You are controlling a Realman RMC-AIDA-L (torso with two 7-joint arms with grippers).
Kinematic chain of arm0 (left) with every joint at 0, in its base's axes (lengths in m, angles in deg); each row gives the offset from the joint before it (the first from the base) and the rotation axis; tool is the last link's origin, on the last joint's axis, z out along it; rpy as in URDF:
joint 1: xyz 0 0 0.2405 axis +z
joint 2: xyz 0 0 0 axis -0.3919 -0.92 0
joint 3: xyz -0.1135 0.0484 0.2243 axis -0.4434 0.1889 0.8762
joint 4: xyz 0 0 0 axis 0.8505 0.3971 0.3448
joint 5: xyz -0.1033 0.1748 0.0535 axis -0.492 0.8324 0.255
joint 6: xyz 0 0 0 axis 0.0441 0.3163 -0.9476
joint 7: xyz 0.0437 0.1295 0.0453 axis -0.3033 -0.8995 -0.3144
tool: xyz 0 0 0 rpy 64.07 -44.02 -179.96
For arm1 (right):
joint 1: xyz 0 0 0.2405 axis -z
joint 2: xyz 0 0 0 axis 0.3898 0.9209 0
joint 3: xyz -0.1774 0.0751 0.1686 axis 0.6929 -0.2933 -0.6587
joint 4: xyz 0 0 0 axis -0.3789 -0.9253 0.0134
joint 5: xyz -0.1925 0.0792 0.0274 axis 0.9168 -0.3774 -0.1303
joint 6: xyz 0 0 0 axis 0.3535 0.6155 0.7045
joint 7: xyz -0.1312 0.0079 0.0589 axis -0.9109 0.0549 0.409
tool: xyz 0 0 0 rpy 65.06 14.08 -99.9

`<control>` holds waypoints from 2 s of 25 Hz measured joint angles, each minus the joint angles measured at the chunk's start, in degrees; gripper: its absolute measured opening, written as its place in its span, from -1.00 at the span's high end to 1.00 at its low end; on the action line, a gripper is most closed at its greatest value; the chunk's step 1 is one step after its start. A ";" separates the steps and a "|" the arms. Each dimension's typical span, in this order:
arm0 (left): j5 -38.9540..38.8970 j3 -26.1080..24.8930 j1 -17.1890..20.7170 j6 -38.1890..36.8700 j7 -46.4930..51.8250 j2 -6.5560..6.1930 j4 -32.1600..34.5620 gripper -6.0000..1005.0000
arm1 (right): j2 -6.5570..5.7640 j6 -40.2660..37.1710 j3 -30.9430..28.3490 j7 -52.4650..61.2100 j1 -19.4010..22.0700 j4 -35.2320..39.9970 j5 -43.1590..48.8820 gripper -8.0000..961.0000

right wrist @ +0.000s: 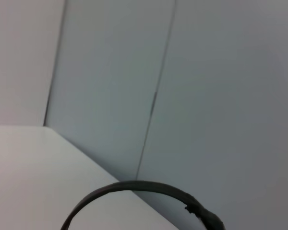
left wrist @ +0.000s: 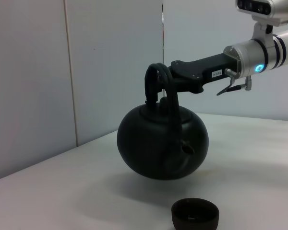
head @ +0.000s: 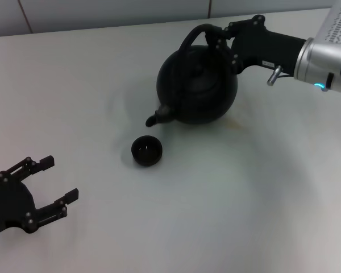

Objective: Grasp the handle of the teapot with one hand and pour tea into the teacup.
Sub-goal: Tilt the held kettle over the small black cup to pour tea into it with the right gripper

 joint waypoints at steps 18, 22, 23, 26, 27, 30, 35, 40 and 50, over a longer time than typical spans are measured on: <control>-0.04 -0.22 -0.13 -0.24 0.23 0.09 0.00 -0.60 | 0.35 -1.05 3.53 -9.76 -0.57 3.75 -1.14 0.84; -0.04 -0.37 -0.24 -0.09 0.42 0.09 0.01 -0.59 | 0.35 -1.56 3.99 -11.41 -0.86 4.12 -1.15 0.84; -0.04 -0.41 -0.26 -0.08 0.45 0.09 0.00 -0.59 | 0.35 -1.56 4.36 -11.56 -0.95 4.27 -1.15 0.84; -0.04 -0.44 -0.28 -0.08 0.45 0.09 0.01 -0.59 | 0.37 -1.39 5.81 -11.95 -1.03 4.92 -1.15 0.84; -0.04 -0.46 -0.37 -0.03 0.46 0.09 0.00 -0.59 | 0.39 -1.28 6.16 -12.11 -1.04 5.06 -1.15 0.84; -0.04 -0.47 -0.48 0.01 0.47 0.09 0.00 -0.59 | 0.42 -1.14 6.91 -12.35 -1.17 5.29 -1.15 0.84; -0.04 -0.47 -0.65 0.04 0.54 0.09 0.01 -0.59 | 0.67 -1.04 7.94 -14.68 -1.26 5.47 -1.15 0.84; -0.06 -0.47 -0.68 0.05 0.57 0.09 0.00 -0.59 | 0.84 -1.14 8.02 -17.26 -1.25 5.41 -1.25 0.84; -0.27 -0.47 -0.98 0.05 0.62 0.01 -0.83 -0.59 | 0.98 -1.50 8.78 -21.41 -1.30 4.88 -1.78 0.84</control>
